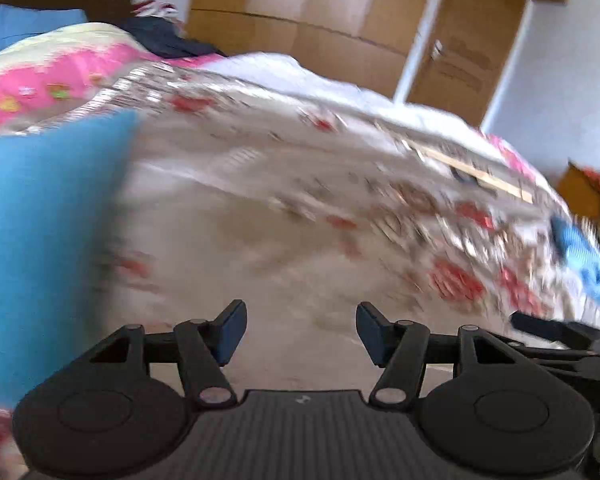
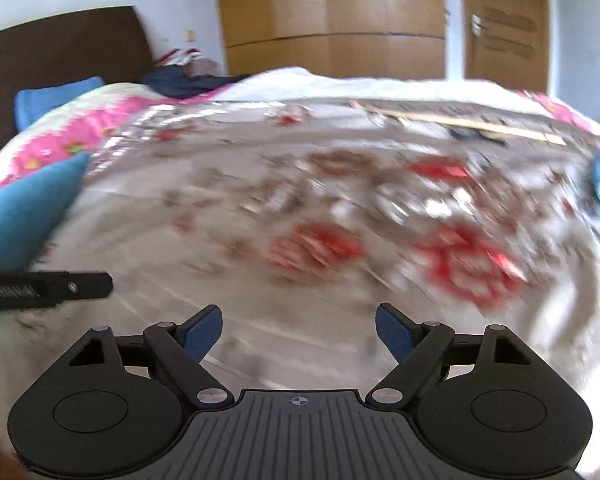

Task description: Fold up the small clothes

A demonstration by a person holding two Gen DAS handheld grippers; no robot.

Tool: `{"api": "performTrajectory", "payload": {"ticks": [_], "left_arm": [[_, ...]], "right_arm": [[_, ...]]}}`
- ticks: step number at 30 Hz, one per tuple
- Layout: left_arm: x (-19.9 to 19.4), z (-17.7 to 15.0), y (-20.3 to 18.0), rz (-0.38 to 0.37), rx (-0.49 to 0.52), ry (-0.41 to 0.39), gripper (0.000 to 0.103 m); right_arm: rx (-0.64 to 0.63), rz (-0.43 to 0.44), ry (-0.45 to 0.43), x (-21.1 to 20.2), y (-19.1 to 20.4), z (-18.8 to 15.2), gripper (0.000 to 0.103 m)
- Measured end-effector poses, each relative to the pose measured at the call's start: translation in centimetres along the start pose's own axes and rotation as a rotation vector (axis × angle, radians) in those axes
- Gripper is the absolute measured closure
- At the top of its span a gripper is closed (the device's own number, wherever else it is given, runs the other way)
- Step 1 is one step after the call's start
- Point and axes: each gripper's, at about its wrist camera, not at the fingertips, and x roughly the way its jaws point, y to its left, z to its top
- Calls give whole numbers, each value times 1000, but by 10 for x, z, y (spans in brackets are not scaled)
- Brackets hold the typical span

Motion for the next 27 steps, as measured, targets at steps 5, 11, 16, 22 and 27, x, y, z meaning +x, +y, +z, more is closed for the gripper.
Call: {"api": "performTrajectory", "payload": {"ticks": [5, 11, 16, 22, 27], "left_arm": [[36, -39, -40, 90, 145, -54, 28], [49, -49, -44, 112, 184, -68, 0], [45, -55, -48, 128, 205, -87, 0], [44, -55, -46, 113, 191, -97, 0], [45, -56, -48, 123, 203, -97, 0]], "right_arm": [[-68, -60, -28, 12, 6, -28, 13], [-78, -50, -27, 16, 5, -30, 0], [-90, -53, -19, 15, 5, -25, 0], [-32, -108, -21, 23, -17, -20, 0], [-49, -120, -31, 23, -14, -20, 0]]}}
